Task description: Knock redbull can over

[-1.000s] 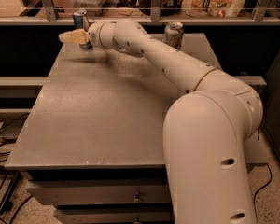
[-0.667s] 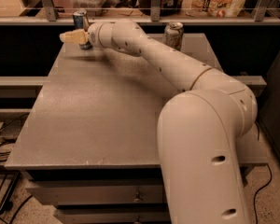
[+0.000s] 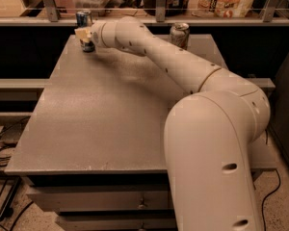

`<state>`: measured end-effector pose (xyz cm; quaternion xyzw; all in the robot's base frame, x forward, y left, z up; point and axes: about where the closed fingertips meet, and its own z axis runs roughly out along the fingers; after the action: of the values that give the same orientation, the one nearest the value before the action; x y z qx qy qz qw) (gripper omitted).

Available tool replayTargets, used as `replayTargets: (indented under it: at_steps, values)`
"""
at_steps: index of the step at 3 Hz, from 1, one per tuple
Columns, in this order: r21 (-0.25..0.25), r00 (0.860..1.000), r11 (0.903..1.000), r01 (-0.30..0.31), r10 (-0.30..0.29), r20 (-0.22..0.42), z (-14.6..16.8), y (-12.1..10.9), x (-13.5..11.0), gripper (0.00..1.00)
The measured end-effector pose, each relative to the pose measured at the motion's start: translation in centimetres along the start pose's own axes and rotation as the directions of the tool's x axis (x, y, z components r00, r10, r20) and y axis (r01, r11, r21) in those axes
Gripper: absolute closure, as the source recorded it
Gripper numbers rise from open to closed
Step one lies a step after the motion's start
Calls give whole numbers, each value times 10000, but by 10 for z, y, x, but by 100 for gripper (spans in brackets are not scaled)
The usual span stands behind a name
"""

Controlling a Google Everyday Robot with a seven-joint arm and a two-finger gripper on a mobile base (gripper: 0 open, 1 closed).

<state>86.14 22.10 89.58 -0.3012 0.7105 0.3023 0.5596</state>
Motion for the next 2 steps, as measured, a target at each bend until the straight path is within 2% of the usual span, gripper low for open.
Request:
replayTargets:
  at_steps: [1,2]
  values:
    - [-17,9938,9956,938,-937,-597,-25,8,-4,88]
    - [-371,9555,9706,2380,-2408,-1705,-65,22,-9,100]
